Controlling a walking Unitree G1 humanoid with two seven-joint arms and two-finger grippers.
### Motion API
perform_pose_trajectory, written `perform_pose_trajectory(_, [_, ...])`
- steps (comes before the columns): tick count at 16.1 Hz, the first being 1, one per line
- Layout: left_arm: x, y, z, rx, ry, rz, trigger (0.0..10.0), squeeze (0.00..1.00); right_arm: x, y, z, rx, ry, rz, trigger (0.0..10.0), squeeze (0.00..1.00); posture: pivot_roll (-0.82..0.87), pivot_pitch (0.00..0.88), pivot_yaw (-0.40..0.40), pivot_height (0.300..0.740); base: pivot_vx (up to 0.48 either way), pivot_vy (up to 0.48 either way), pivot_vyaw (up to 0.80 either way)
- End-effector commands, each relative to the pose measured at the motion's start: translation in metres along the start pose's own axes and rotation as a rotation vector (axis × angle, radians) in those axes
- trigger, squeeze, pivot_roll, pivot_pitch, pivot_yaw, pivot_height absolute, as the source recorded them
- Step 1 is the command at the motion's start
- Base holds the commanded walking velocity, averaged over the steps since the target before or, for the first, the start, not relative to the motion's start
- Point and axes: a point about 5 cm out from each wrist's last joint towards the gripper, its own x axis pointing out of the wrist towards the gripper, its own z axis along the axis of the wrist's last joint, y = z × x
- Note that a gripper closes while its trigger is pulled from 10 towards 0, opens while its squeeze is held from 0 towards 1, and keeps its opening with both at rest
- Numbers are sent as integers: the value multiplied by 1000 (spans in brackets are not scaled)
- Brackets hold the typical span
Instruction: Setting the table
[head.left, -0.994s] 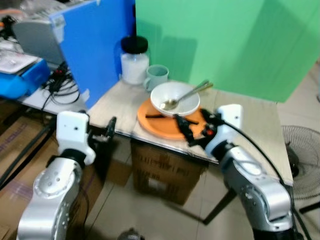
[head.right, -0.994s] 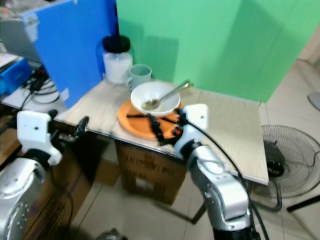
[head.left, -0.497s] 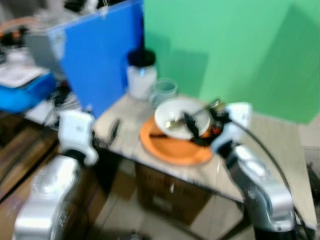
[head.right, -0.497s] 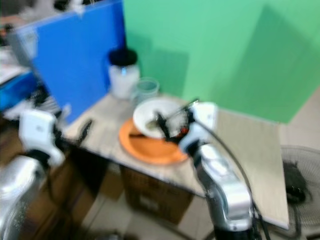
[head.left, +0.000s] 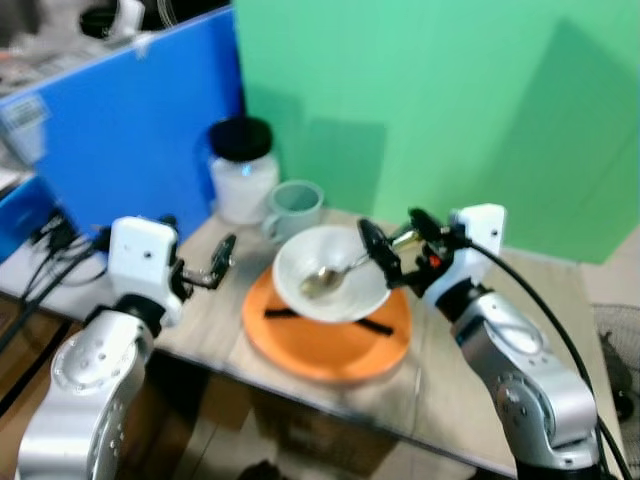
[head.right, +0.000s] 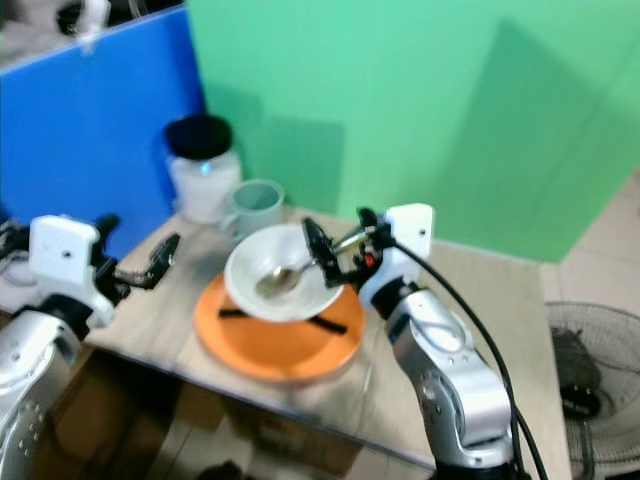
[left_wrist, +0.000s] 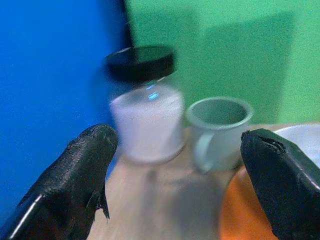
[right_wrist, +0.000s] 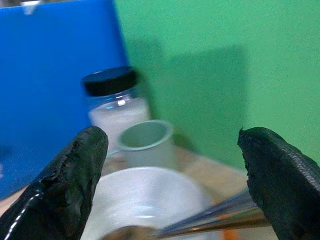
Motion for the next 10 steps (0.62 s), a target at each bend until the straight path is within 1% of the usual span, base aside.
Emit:
perform_pose_trajectory(1, [2, -2, 0, -5, -6, -27, 10000, 1000, -5, -6, 4, -11, -16, -17, 10000, 1000, 232, 0, 1, 727, 0, 0, 0])
perform_pose_trajectory(4, [9, 6, -3, 24, 13, -93, 10000, 1000, -6, -6, 4, -33, -6, 11, 10000, 1000, 220, 0, 11, 727, 0, 0, 0])
perform_pose_trajectory(6, [14, 10, -4, 33, 27, -96, 10000, 1000, -8, -7, 6, -46, -7, 20, 10000, 1000, 212, 0, 13, 727, 0, 0, 0])
perform_pose_trajectory(7, [21, 14, -8, 48, 45, -102, 10000, 945, -9, -10, 8, -53, -11, 9, 10000, 1000, 210, 0, 11, 727, 0, 0, 0])
perform_pose_trajectory(8, [30, 18, -11, 44, 51, -110, 10000, 24, -9, -12, 9, -58, -13, 2, 10000, 1000, 207, 0, 7, 727, 0, 0, 0])
perform_pose_trajectory(9, [35, 22, -13, 39, 55, -112, 10000, 24, -9, -13, 9, -61, -13, 1, 10000, 1000, 207, 0, 7, 727, 0, 0, 0])
perform_pose_trajectory(10, [48, 31, -18, 28, 69, -128, 10000, 0, -9, -13, 11, -77, -8, 16, 10000, 1000, 189, 0, 12, 727, 0, 0, 0])
